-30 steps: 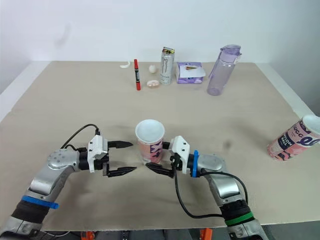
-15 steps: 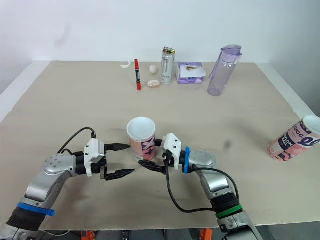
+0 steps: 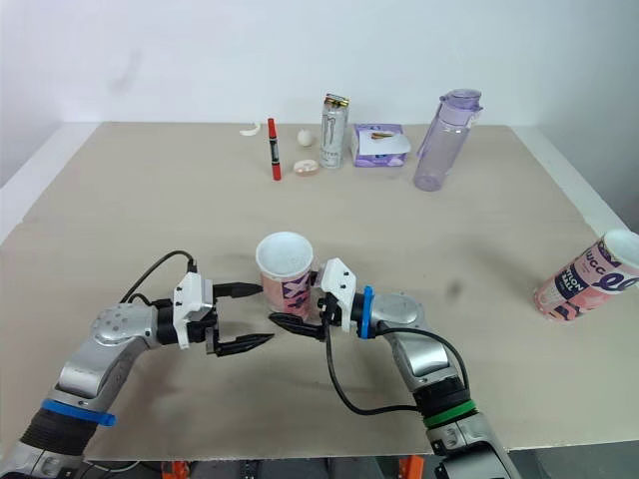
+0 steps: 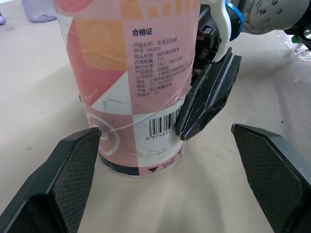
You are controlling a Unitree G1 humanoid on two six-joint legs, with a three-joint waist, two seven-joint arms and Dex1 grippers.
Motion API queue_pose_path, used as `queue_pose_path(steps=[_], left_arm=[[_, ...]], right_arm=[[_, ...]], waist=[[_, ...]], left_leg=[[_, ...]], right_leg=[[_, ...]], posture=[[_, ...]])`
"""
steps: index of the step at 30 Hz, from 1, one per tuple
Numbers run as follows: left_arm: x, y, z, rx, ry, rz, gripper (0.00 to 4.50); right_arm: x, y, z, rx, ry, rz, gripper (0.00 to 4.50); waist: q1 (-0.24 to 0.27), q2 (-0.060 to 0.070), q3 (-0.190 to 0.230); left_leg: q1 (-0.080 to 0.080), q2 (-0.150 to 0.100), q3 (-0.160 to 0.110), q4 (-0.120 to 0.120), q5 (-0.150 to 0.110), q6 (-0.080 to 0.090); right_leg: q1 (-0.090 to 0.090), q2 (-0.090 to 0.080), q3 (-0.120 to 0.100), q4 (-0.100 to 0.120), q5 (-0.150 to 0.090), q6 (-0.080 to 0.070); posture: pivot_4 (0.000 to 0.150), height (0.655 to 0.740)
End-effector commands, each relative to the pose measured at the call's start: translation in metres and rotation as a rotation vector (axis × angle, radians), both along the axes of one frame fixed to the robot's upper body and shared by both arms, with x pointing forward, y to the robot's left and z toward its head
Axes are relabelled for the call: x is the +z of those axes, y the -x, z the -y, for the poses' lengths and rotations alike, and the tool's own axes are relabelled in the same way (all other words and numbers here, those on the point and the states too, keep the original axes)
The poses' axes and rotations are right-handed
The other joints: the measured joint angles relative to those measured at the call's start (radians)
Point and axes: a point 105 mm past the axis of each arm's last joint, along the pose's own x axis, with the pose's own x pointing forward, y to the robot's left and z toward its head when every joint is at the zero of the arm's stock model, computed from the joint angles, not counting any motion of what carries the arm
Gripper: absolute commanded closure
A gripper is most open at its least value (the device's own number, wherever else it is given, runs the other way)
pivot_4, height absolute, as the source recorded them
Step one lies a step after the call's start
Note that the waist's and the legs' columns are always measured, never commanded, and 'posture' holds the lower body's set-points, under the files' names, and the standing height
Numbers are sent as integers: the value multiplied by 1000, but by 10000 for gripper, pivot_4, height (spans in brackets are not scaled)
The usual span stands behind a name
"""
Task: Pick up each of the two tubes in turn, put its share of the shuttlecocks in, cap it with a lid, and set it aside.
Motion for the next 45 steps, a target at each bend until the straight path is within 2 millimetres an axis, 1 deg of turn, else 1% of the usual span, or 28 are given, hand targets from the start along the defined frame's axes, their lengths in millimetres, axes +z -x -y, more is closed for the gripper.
queue_pose_path(steps=[1,9,10,11,12,13,19,22,24,26,27,28,29,30,31,35,36,37,38,40,42,45], left_arm=[[4,1,4,-15,0,30,0],[6,0,-1,0,-8,39,0],[7,0,-1,1,-9,41,0],[7,0,-1,2,-10,42,0],[7,0,-1,3,-11,43,0],[7,0,-2,3,-12,45,0],[6,1,-4,7,-25,48,0],[7,0,-4,8,-25,50,0],[9,1,-2,6,-14,51,0],[12,4,0,-3,1,45,0],[12,5,2,-13,5,39,0],[12,7,4,-20,8,35,0],[12,9,6,-28,14,26,0],[13,10,7,-33,19,19,0],[13,11,10,-39,25,13,0],[19,12,18,-46,72,0,0],[22,12,19,-46,89,2,0],[24,12,20,-46,99,3,0],[31,12,23,-50,143,4,0],[40,13,26,-61,187,15,0],[43,14,27,-65,196,27,0],[43,14,28,-65,190,48,0]], right_arm=[[7,-1,-9,29,-3,41,1275],[2,-2,-11,40,10,33,1275],[2,-2,-11,41,11,32,6208],[1,-2,-10,42,12,33,7218],[1,-3,-10,40,14,37,11180],[2,-4,-10,34,15,42,13120],[3,-5,-9,25,12,52,13120],[7,-6,-3,1,0,52,13120],[14,-6,12,-63,-31,48,13120],[24,-8,41,-178,-72,45,13120],[28,-10,58,-255,-94,40,13120],[31,-11,70,-305,-107,36,13120],[34,-13,90,-401,-135,24,13120],[36,-13,103,-463,-152,16,13120],[36,-15,126,-573,-174,0,13120],[25,-15,210,-958,-216,-28,13120],[22,-14,227,-1028,-234,-40,13120],[20,-13,236,-1067,-248,-49,13120],[15,-13,250,-1130,-242,-58,13120],[8,-14,269,-1240,-183,-53,13120],[9,-17,280,-1308,-210,-57,13120],[9,-19,288,-1353,-250,-67,13120]], waist=[[0,0,0],[0,0,0],[0,0,0],[0,0,0],[0,0,0],[0,0,0],[0,0,0],[0,0,0],[0,0,0],[0,0,0],[0,0,0],[13,0,0],[14,0,0],[13,0,0],[13,0,0],[12,0,0],[12,1,0],[12,1,0],[12,1,0],[5,1,0],[2,1,0],[0,3,-1]], left_leg=[[0,0,0,0,0,0],[0,0,0,0,0,0],[0,0,0,0,0,0],[0,0,0,0,0,0],[0,0,0,0,0,0],[0,0,0,0,0,0],[1,0,0,0,0,0],[1,0,0,0,0,0],[1,0,0,0,0,0],[1,0,0,0,0,0],[0,0,0,0,0,0],[0,0,0,0,0,0],[-2,-1,-2,0,0,0],[-2,-2,-1,0,0,0],[-3,-2,-1,1,0,0],[-2,-1,-2,0,0,0],[-2,-1,-2,0,0,0],[-2,-1,-2,0,0,0],[-2,-1,-2,0,0,0],[-1,-1,-1,2,0,0],[-1,-1,-1,2,0,0],[2,-1,0,2,0,0]], right_leg=[[0,0,0,0,0,0],[0,0,0,0,0,0],[0,0,0,0,0,0],[0,0,0,0,0,0],[0,0,0,0,0,0],[0,0,0,0,0,0],[0,0,0,0,0,-1],[0,0,0,0,0,-1],[0,0,0,0,0,-1],[0,0,0,0,0,-1],[0,0,0,0,0,-1],[0,0,0,0,0,0],[0,-1,0,0,0,0],[0,-2,0,0,0,0],[0,-2,1,0,0,1],[0,0,0,0,-1,2],[0,1,0,0,-1,2],[0,0,0,0,-1,1],[0,0,0,0,-1,1],[1,0,1,0,-1,-1],[1,0,2,0,-1,-1],[3,0,3,0,0,-1]], posture=[[1500,7400],[1500,7400],[1500,7400],[1500,7400],[1500,7400],[1500,7400],[1500,7400],[1500,7400],[1500,7400],[1500,7400],[1500,7400],[1500,7400],[1500,7400],[1500,7400],[1500,7400],[1500,7400],[1500,7400],[1500,7400],[1500,7400],[1500,7400],[1500,7400],[1500,7400]])
